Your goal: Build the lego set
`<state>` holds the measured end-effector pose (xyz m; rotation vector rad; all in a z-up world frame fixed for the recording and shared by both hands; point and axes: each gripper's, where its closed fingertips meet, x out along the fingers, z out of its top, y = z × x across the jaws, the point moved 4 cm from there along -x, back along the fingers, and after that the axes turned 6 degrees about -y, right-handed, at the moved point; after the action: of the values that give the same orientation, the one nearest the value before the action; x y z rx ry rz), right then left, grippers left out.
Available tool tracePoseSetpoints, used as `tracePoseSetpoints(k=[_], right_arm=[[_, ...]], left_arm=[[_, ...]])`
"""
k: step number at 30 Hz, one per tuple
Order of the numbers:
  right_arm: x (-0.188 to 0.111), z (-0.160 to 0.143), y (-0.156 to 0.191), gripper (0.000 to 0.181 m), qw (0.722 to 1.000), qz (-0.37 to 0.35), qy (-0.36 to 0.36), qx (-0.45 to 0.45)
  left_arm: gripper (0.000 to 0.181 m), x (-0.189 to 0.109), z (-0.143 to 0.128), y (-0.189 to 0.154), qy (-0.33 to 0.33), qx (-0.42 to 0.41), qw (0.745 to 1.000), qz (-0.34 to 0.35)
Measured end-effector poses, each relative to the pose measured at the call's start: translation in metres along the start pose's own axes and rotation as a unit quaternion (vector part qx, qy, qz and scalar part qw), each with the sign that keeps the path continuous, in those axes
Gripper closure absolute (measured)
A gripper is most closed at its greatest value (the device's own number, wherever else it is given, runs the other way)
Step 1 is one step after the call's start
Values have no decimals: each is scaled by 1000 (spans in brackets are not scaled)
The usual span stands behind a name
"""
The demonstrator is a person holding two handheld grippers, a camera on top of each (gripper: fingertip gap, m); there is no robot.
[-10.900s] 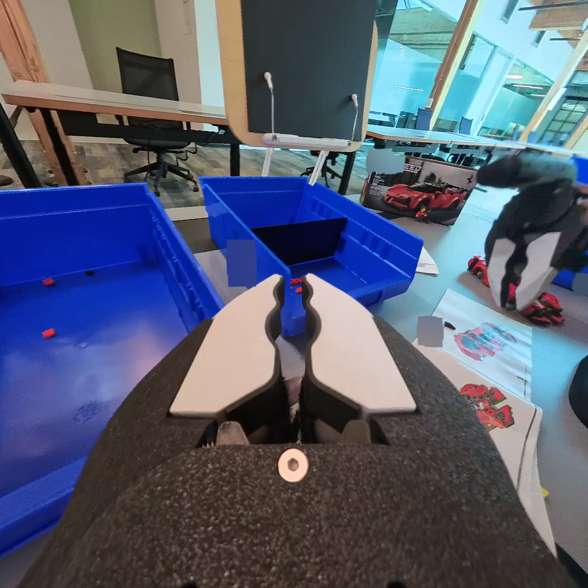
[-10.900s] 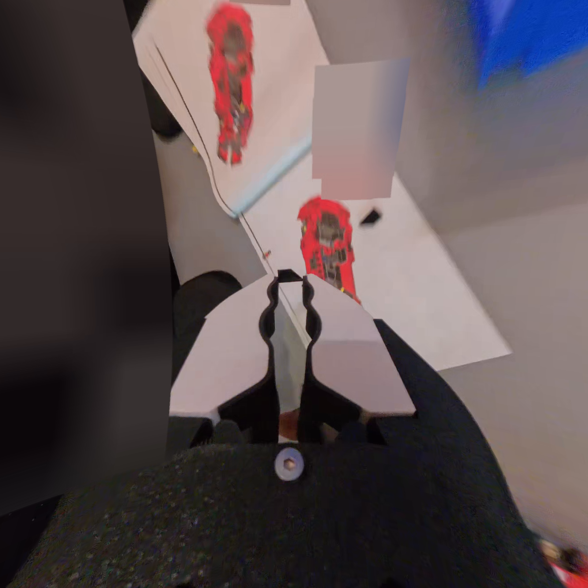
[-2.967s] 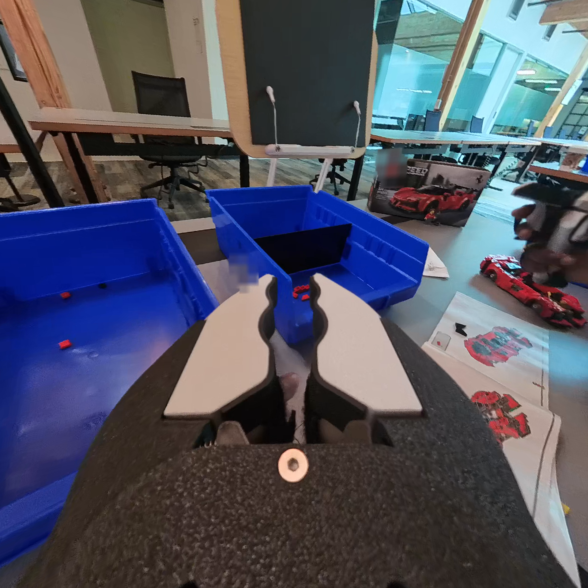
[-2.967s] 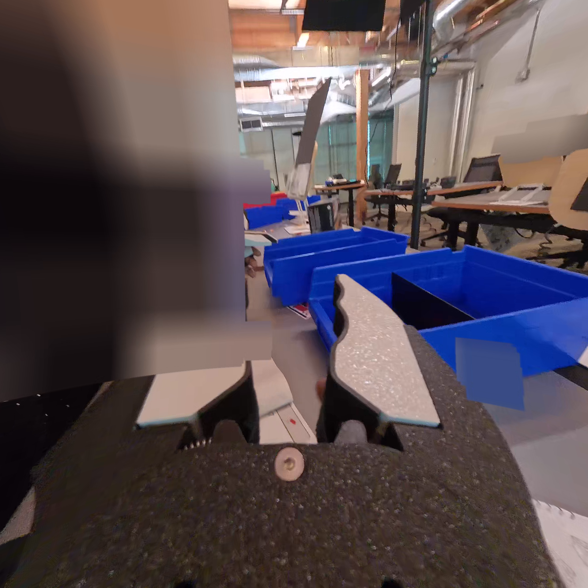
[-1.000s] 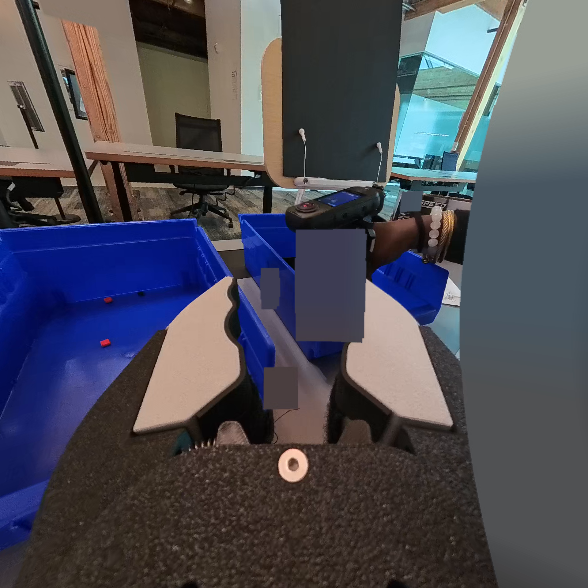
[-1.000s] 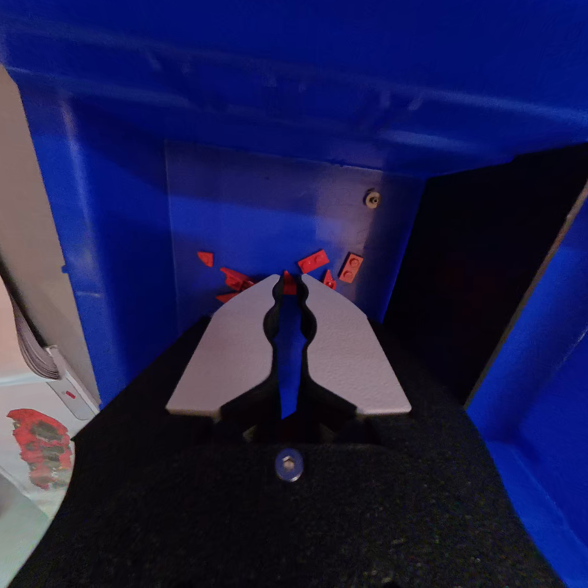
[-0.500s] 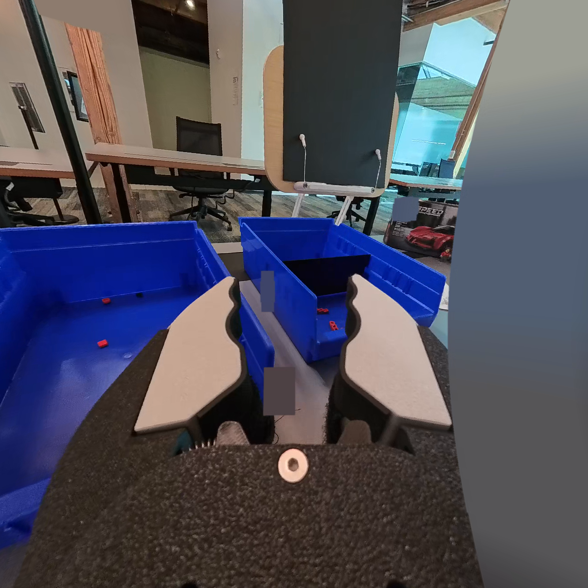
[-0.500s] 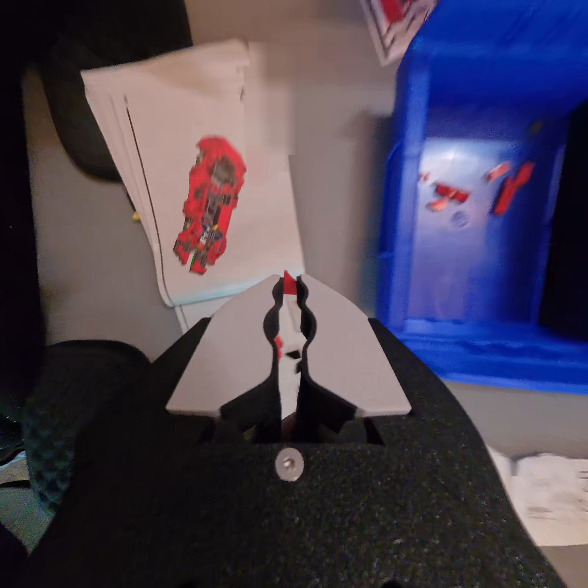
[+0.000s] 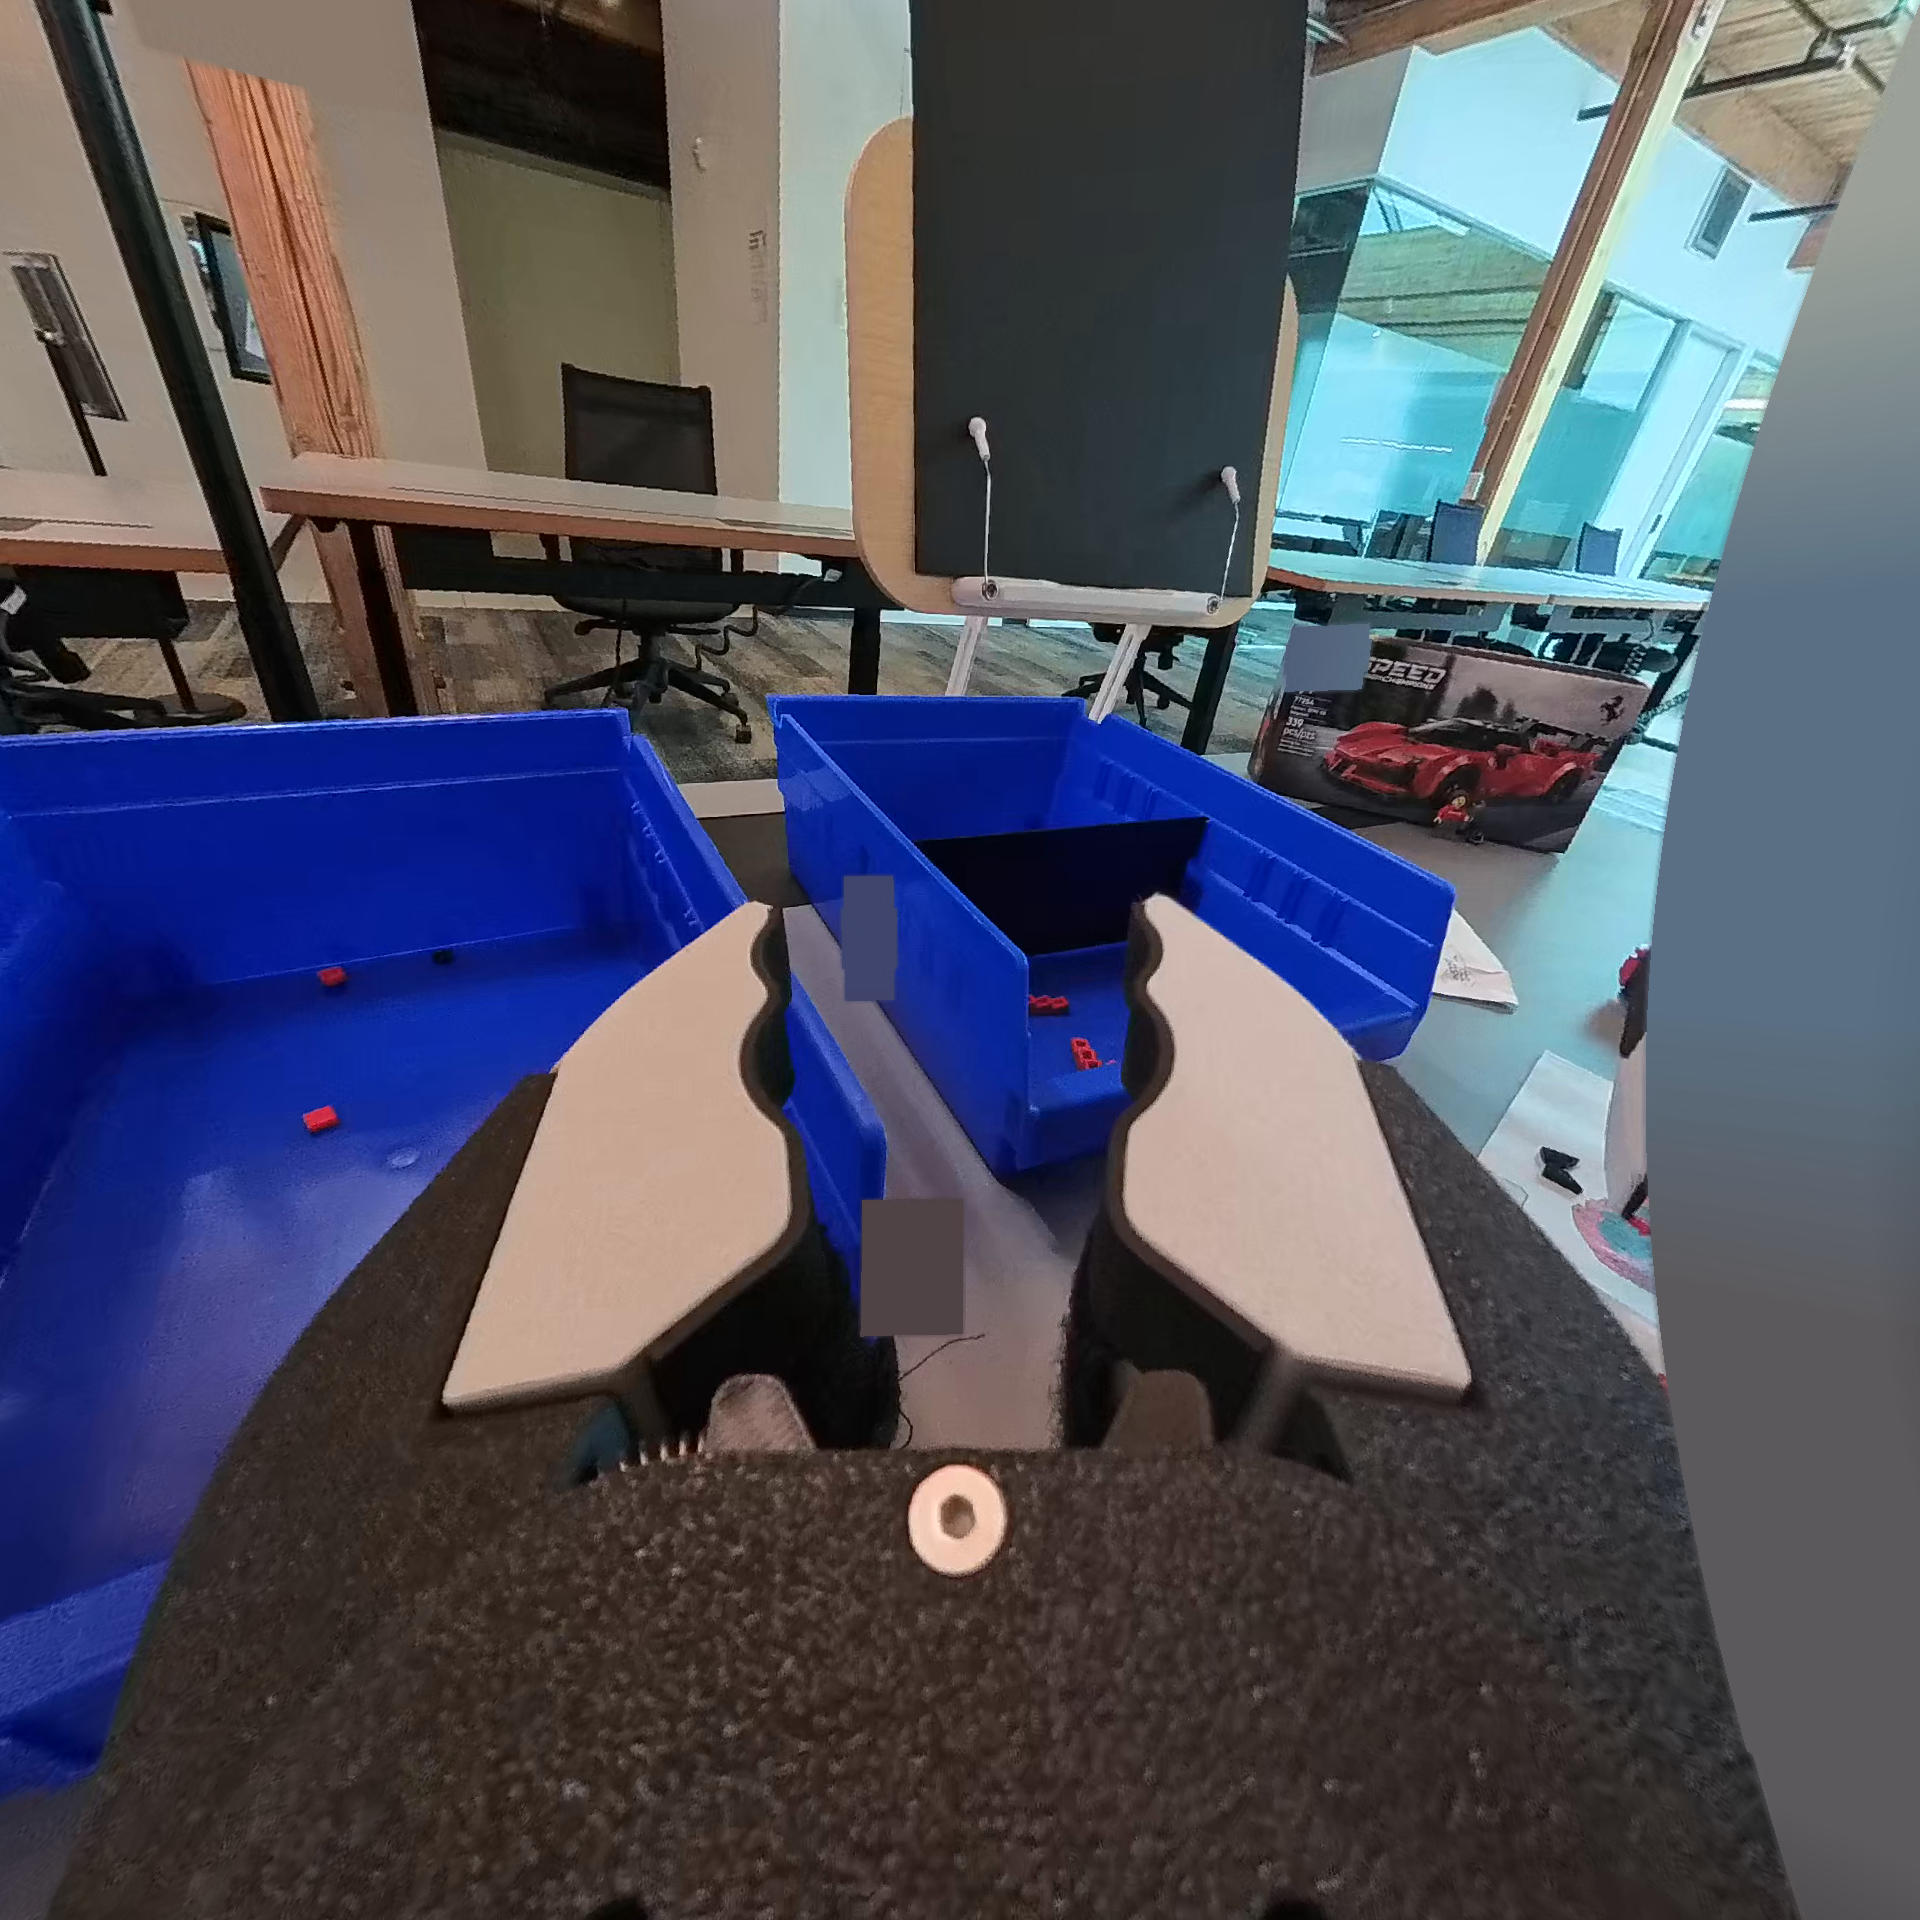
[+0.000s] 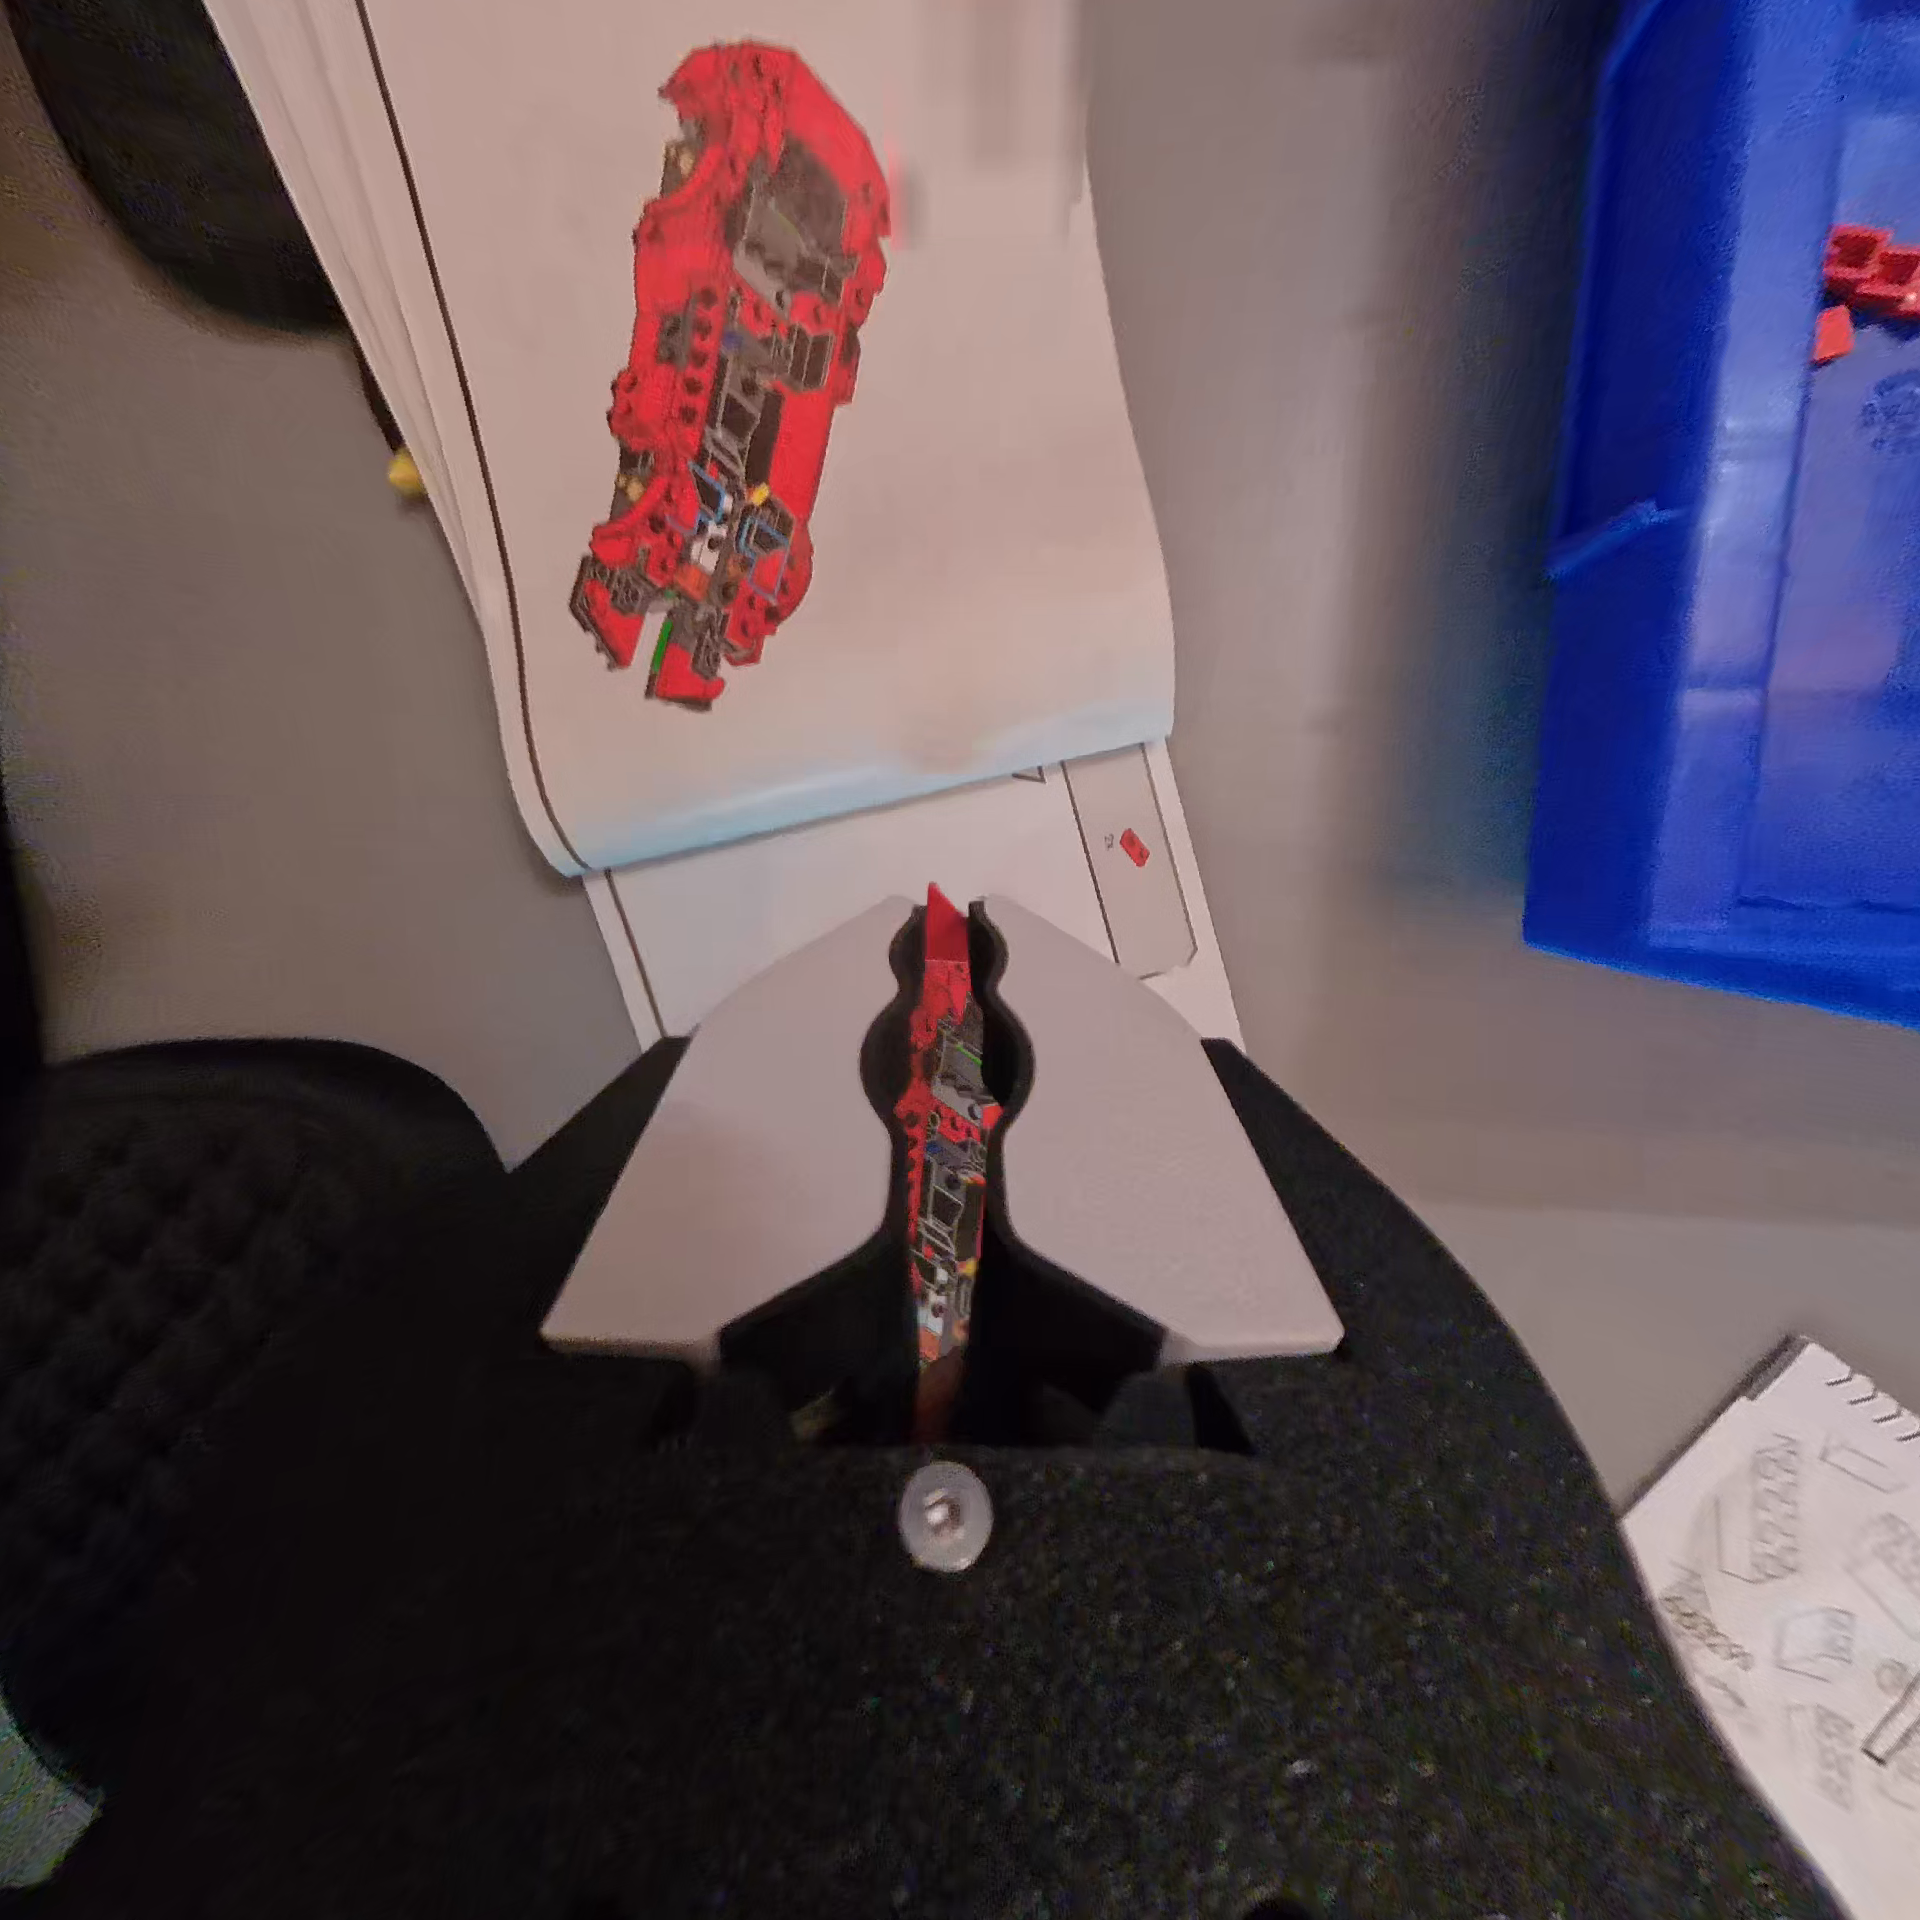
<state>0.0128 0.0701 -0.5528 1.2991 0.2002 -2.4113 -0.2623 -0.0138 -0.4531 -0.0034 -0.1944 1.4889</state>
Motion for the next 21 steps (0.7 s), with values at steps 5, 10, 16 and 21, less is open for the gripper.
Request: tracePoseSetpoints(k=[5, 10, 16, 21], right_arm=[[4, -3, 1, 174, 999, 21, 8, -47], [7, -11, -1, 173, 994, 22, 33, -101], [13, -8, 0, 173, 986, 21, 37, -161], [18, -3, -6, 169, 977, 20, 55, -206]], left_arm=[[120, 0, 0, 0, 2, 1, 1000, 0], [120, 0, -1, 0, 3, 1, 1000, -1], [120, 0, -1, 0, 4, 0, 1000, -2], [120, 0, -1, -1, 5, 1, 1000, -3]])
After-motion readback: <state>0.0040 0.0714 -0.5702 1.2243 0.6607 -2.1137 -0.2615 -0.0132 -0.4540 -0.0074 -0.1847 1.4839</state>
